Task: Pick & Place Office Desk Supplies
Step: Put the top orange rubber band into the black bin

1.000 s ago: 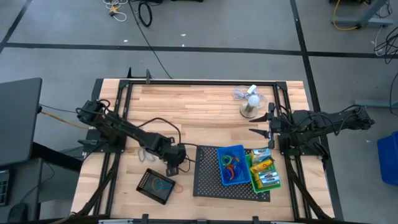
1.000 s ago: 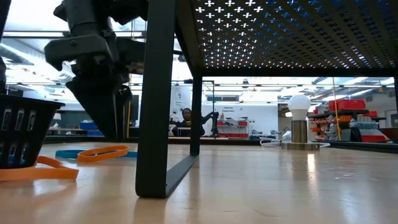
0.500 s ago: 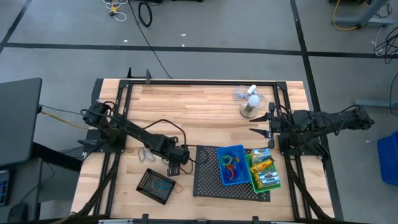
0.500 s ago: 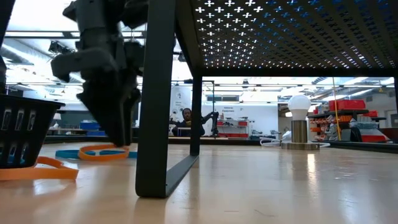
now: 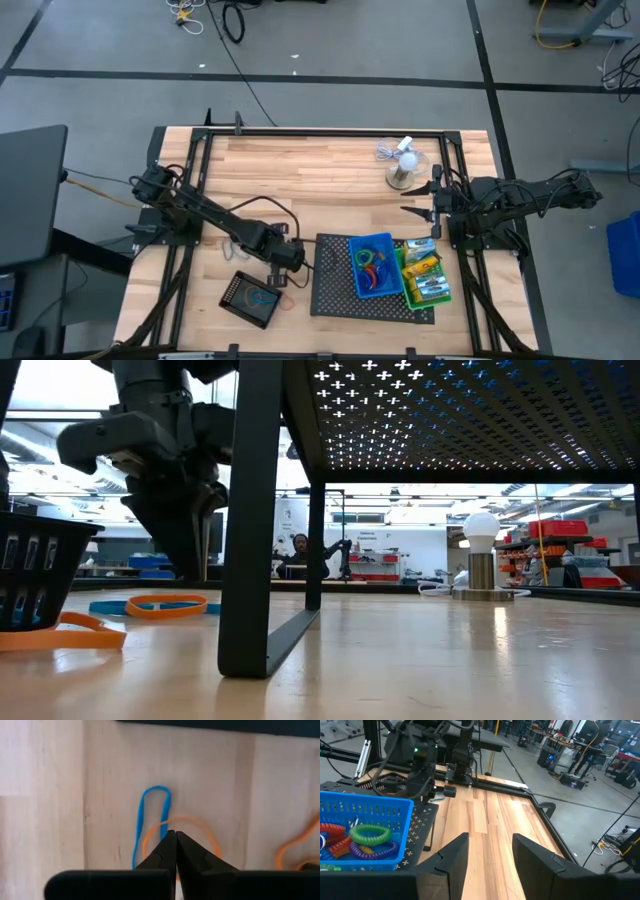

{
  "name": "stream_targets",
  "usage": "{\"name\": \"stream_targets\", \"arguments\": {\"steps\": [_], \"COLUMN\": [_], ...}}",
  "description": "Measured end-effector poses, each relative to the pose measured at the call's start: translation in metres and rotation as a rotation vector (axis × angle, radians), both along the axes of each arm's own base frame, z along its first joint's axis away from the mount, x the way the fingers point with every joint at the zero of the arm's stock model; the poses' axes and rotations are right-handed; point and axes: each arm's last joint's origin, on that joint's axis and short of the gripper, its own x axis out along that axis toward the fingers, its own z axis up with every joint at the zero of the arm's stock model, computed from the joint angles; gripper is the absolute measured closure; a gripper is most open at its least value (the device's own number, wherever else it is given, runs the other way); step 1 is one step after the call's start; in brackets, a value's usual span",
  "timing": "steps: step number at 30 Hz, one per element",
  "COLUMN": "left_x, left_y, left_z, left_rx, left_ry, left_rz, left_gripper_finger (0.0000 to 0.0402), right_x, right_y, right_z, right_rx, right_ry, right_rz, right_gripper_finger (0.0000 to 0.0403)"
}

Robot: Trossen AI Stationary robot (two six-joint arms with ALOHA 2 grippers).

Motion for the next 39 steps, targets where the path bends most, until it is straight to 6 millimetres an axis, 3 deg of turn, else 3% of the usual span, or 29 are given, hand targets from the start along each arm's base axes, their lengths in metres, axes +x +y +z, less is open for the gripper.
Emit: {"name": "stream_targets", "arguments": {"steps": [5, 15, 20, 27, 35, 39], "left_x": [-0.002, 0.001, 0.003, 0.005, 0.007, 0.006], "left_y": [0.004, 0.015, 0.017, 0.018, 0.017, 0.015], "left_z": [-0.003, -0.003, -0.012, -0.020, -0.016, -0.016], "left_rx": [0.015, 0.000, -0.026, 0.017, 0.022, 0.029], "left_ry": [0.022, 0.033, 0.080, 0.091, 0.083, 0.090], "left_rz": [0.002, 0.005, -0.014, -0.003, -0.005, -0.010], "left_gripper_finger": [0.0370, 0.0220, 0.0198, 0.0239, 0.0373, 0.0396], "right_x": [0.000, 0.000, 0.000, 0.000, 0.000, 0.000], "right_y": [0.000, 0.000, 0.000, 0.000, 0.000, 0.000], "right_z": [0.000, 0.000, 0.000, 0.000, 0.000, 0.000], "right_rx": [0.000, 0.000, -0.002, -0.003, 0.000, 0.000], "right_ry": [0.000, 0.000, 0.000, 0.000, 0.000, 0.000], "right_rz": [0.000, 0.000, 0.000, 0.000, 0.000, -0.001], "right_gripper_finger": [0.0242, 0.0242, 0.0242, 0.0242, 0.0242, 0.0242]}}
